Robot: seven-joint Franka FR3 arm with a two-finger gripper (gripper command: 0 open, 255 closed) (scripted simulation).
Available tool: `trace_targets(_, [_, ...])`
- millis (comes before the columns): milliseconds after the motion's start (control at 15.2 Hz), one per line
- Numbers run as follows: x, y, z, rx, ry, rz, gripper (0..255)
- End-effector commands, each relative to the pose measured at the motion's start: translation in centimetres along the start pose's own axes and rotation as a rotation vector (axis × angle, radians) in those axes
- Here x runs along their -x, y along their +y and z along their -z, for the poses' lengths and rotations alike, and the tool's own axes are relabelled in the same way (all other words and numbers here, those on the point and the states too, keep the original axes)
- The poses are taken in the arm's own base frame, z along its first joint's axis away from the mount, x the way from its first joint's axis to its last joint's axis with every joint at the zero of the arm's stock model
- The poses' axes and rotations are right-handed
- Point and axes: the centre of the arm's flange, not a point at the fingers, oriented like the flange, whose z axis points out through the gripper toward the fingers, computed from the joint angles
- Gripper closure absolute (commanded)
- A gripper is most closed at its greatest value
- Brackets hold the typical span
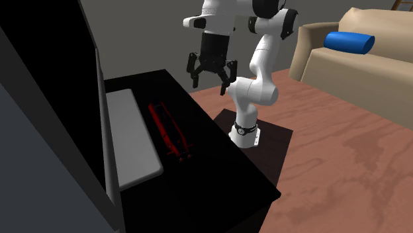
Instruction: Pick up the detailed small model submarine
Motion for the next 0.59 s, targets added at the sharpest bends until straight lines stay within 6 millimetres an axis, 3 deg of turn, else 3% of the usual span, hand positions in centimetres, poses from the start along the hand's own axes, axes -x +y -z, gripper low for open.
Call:
trace_targets(0, [0.0, 0.0, 0.0, 0.0, 0.0, 0.0, 0])
trace_targets(528, [1.0, 7.6, -6.7, 0.016, -0.077, 0.156, 0])
